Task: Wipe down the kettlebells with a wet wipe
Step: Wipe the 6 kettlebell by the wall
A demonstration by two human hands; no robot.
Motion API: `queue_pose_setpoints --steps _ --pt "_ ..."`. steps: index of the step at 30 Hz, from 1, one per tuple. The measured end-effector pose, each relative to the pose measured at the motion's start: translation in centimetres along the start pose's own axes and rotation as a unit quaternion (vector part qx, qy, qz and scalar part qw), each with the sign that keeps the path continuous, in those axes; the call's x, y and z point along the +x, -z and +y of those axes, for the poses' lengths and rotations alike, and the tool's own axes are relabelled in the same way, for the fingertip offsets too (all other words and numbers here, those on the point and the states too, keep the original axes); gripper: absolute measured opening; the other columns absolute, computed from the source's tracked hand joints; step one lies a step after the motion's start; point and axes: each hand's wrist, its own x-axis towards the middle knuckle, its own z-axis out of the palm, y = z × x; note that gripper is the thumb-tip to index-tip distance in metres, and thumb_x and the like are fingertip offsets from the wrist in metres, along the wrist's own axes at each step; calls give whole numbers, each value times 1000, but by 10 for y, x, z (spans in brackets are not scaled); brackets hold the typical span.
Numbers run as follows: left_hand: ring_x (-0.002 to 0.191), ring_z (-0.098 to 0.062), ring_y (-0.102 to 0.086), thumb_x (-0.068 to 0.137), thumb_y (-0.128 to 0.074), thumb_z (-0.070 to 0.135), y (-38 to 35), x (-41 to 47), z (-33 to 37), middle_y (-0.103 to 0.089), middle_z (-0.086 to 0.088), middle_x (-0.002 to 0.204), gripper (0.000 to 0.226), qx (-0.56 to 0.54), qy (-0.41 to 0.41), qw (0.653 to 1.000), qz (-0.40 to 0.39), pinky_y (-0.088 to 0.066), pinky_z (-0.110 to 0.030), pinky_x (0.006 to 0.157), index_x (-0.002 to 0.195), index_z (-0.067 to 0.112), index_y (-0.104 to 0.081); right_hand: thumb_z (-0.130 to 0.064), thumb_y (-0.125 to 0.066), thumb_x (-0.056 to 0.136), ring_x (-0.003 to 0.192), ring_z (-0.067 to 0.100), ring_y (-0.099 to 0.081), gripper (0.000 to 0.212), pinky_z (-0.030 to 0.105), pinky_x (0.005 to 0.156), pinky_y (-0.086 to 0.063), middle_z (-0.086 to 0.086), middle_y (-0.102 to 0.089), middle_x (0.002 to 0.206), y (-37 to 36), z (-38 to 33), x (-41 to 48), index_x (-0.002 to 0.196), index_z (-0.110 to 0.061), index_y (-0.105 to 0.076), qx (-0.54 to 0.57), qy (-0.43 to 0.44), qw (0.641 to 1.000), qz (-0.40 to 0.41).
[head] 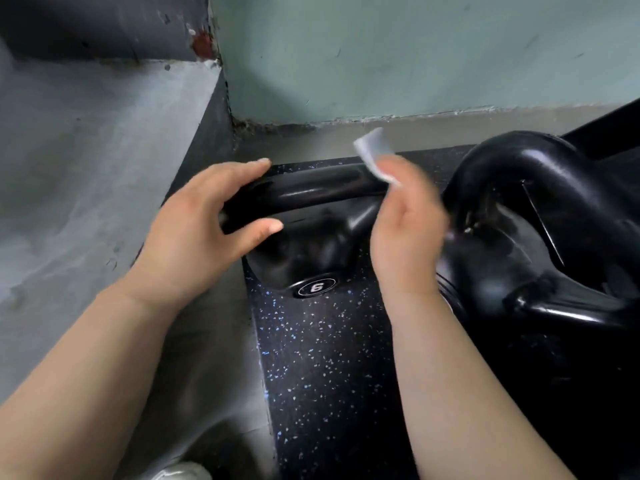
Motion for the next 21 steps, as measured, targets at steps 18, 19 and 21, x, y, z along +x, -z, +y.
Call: queue_pose_setpoints --steps 18,19,21 --pt "90 32 -43 64 -66 39 -7 4 -3 -53 49 85 37 -61 19 997 35 -28 7 87 100 36 -57 1 -33 84 107 16 -51 41 26 98 -40 6 -59 118 -17 43 -17 118 -6 -55 131 -410 903 -3" --pt "90 31 -45 63 -64 45 -7 4 -3 -53 50 84 37 -70 19 997 36 -29 6 88 99 38 -56 4 -31 85 108 14 -49 42 23 94 -40 7 -57 122 -17 40 -25 119 -5 -54 136 -440 888 -1" --pt "91 29 -46 63 -58 49 -8 5 -5 -52 54 85 34 -87 16 995 37 -31 5 88 96 42 -54 6 -30 86 104 11 -48 42 19 86 -39 9 -56 124 -17 34 -33 119 -4 -54 156 -478 864 26"
